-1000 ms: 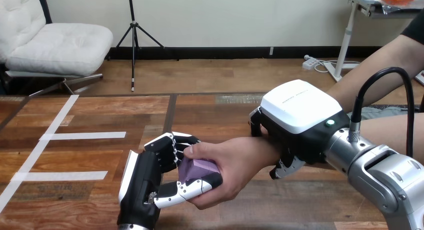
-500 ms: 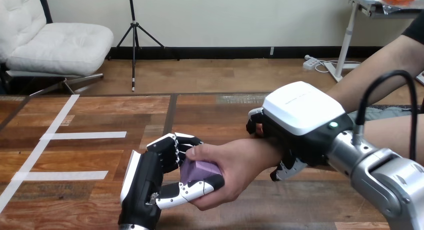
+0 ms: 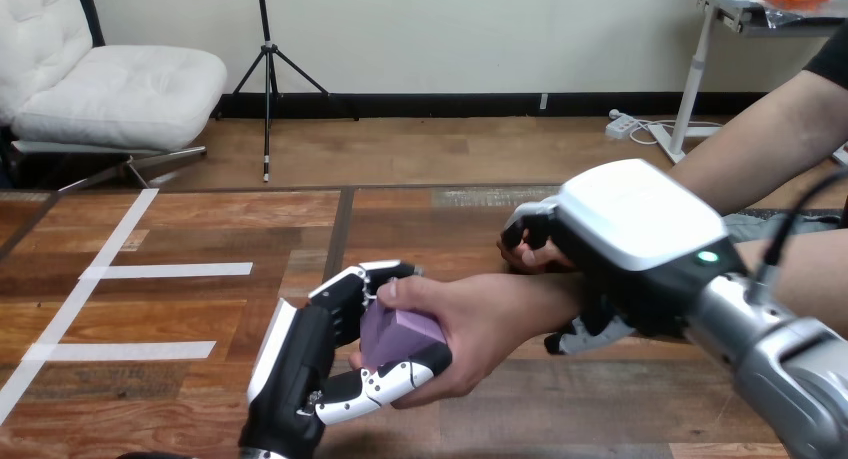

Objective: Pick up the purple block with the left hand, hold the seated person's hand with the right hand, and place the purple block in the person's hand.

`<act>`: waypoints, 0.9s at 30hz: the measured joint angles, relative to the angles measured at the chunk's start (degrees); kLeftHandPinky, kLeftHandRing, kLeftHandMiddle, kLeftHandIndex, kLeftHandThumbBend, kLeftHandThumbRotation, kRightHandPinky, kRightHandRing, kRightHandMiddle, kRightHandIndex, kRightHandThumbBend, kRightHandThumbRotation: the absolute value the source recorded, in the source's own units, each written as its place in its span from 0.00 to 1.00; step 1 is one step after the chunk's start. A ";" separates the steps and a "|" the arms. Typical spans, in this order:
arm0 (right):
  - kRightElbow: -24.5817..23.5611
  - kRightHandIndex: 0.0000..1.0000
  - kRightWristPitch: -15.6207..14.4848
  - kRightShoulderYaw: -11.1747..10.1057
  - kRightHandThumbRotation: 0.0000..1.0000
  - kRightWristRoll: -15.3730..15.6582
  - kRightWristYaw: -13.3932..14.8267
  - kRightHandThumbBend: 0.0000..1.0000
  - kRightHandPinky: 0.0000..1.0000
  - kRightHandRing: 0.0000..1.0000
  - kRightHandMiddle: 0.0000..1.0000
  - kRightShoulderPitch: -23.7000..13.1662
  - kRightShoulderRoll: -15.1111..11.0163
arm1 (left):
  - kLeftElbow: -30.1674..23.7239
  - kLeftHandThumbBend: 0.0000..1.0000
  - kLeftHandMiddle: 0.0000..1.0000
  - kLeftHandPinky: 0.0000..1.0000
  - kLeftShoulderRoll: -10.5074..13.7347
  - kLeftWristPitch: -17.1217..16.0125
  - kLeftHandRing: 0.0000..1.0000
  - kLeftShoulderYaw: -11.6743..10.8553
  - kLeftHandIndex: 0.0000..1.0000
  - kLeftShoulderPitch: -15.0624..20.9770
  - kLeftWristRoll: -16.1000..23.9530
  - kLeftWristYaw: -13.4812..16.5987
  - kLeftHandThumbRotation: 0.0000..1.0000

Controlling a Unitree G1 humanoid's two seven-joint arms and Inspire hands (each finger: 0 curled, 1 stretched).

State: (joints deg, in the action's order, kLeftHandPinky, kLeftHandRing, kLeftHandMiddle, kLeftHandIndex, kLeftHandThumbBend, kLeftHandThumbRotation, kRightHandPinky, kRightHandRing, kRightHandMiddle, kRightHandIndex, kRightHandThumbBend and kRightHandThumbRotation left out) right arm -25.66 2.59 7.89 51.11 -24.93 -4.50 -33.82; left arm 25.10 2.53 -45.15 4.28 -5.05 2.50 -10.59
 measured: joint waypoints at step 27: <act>-4.78 0.75 3.28 -6.95 0.28 -9.36 16.61 0.60 0.59 0.69 0.74 14.93 8.29 | 2.78 0.88 0.87 0.77 -0.79 -5.61 0.83 0.38 0.89 1.18 -3.55 -3.76 0.51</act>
State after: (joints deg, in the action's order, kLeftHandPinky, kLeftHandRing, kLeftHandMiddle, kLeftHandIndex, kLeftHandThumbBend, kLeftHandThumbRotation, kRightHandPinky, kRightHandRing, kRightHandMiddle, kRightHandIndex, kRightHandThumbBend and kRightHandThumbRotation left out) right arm -30.44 5.87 0.94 41.75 -8.31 10.43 -25.53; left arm 27.88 1.74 -50.77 4.66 -3.87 -1.05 -14.35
